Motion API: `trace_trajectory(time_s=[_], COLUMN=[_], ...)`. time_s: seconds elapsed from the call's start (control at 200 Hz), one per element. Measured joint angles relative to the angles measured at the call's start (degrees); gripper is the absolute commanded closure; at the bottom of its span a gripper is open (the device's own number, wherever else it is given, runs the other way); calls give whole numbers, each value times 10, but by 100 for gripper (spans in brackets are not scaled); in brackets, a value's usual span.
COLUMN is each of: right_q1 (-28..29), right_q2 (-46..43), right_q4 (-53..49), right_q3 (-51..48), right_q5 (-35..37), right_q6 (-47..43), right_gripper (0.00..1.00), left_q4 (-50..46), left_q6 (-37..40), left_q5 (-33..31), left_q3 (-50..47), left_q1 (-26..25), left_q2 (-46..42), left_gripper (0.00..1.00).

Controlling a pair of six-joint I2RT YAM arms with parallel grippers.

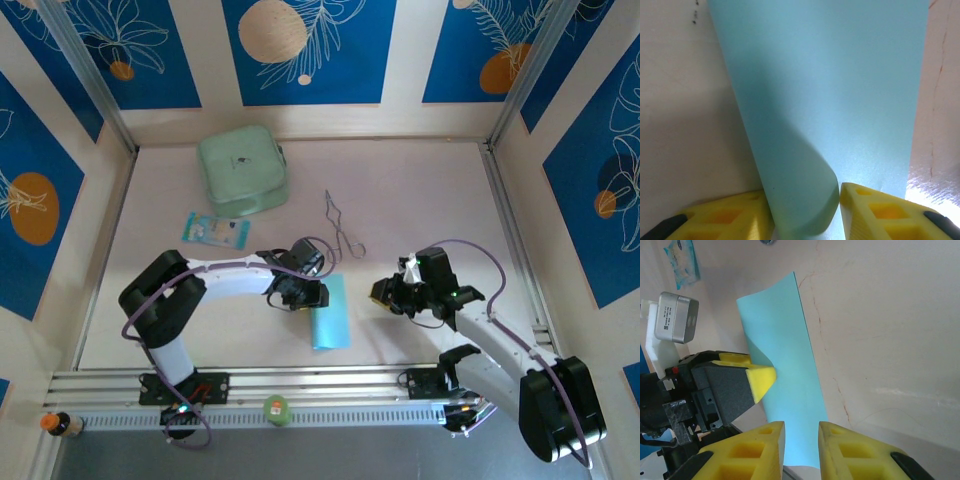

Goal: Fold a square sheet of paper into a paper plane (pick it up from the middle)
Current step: Hold the square sheet of paper at the bottom-center of the table.

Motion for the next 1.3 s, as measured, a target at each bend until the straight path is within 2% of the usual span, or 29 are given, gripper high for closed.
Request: trace_trajectory(time_s=[1.295], right_q1=[27], right_q2=[42], right_q4=[20], right_q3=[0], right_q5=[0], right_q6=[0], right_gripper=[76], left_q4=[-16], left_q6=[9], left_q5=[-3], left_q3=[13], left_q1=[-1], left_q2=[9], left_gripper=[58])
